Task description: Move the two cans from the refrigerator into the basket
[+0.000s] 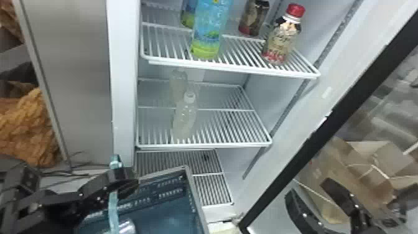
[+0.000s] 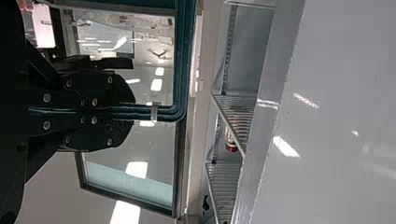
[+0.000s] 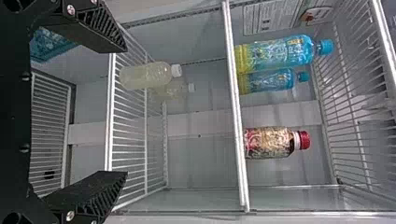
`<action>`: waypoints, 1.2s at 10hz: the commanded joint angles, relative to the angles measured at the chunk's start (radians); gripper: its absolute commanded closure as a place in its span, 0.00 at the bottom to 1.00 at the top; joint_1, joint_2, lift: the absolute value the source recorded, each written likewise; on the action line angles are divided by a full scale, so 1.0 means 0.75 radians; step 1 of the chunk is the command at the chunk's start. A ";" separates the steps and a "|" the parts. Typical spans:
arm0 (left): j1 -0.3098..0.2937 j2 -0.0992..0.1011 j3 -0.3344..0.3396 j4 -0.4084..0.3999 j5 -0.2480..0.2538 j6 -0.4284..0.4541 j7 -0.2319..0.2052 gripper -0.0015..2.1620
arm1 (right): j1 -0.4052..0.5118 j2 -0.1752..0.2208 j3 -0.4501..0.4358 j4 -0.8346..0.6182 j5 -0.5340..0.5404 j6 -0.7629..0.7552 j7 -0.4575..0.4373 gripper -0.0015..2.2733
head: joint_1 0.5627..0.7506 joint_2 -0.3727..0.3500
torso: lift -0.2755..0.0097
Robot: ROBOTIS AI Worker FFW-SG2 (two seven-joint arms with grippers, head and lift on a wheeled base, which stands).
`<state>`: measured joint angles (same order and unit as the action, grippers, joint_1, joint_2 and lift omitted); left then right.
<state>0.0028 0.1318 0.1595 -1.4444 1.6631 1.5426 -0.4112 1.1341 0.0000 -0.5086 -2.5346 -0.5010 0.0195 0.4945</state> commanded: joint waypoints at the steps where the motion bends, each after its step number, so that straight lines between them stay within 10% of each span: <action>1: 0.003 -0.002 0.003 0.000 0.003 -0.002 0.000 0.55 | -0.004 0.001 -0.002 0.001 -0.002 0.000 0.001 0.05 | 0.70 0.03 | 0.20; 12: 0.006 -0.008 0.032 -0.013 0.008 -0.005 -0.016 0.55 | -0.053 0.001 0.032 0.043 0.006 0.000 0.005 0.05 | 0.70 0.03 | 0.20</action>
<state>0.0074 0.1259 0.1823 -1.4521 1.6692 1.5388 -0.4233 1.0986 0.0000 -0.4868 -2.5045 -0.4979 0.0196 0.4985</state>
